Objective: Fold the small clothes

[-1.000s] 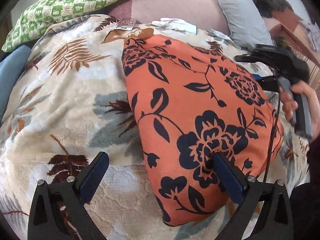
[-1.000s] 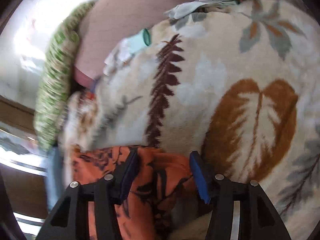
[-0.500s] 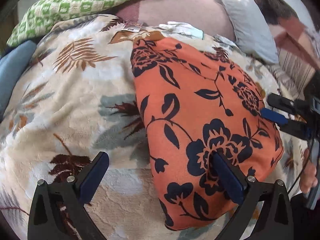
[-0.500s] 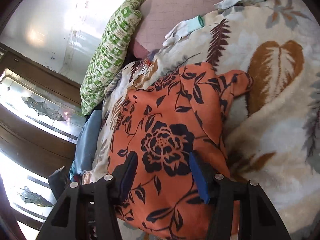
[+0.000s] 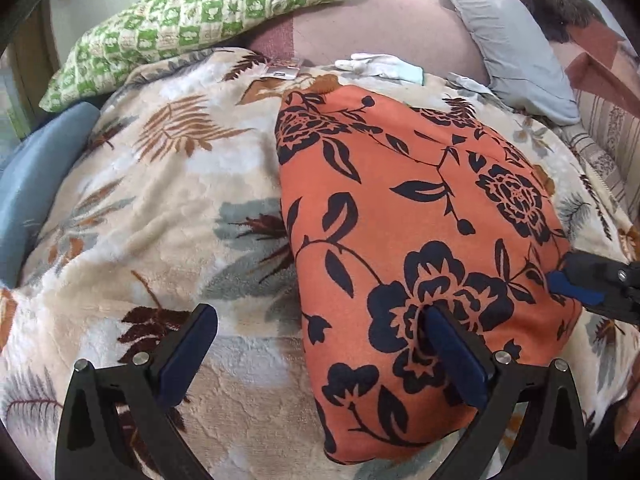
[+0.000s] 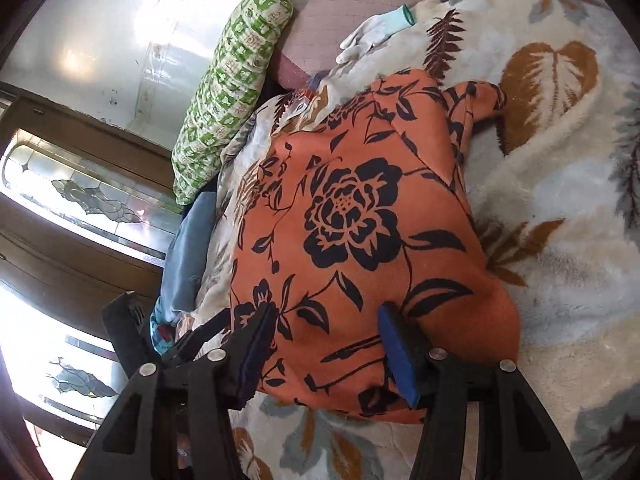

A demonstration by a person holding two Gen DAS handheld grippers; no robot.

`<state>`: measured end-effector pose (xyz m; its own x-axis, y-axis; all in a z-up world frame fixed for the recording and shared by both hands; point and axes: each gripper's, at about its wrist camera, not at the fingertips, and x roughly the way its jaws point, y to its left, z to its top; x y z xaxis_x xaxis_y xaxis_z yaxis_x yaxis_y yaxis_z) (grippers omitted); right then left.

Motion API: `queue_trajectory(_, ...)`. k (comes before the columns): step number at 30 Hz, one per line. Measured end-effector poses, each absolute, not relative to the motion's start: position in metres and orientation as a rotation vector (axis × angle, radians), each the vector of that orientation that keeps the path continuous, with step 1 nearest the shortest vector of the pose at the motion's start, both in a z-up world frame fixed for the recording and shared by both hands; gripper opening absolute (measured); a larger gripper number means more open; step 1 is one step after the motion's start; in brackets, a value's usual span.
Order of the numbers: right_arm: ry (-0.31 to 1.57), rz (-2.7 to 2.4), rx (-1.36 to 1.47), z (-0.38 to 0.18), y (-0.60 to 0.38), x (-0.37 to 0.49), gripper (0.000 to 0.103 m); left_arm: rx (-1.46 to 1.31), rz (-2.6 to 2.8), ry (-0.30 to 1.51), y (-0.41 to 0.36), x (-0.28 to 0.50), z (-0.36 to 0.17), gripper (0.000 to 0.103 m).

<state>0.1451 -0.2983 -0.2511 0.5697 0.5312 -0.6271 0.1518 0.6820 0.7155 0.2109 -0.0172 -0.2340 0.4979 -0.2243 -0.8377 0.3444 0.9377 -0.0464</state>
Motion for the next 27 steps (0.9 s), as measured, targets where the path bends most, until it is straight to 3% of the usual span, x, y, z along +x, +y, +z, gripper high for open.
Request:
queue_trajectory(15, 0.843, 0.093, 0.476, -0.193, -0.287, 0.084, 0.058, 0.148, -0.137, 0.978, -0.03, 0.195, -0.225, 0.103)
queue_trajectory(27, 0.813, 0.038, 0.356, -0.185, -0.283, 0.086, 0.058, 0.103, -0.075, 0.886, -0.026, 0.135, -0.201, 0.103)
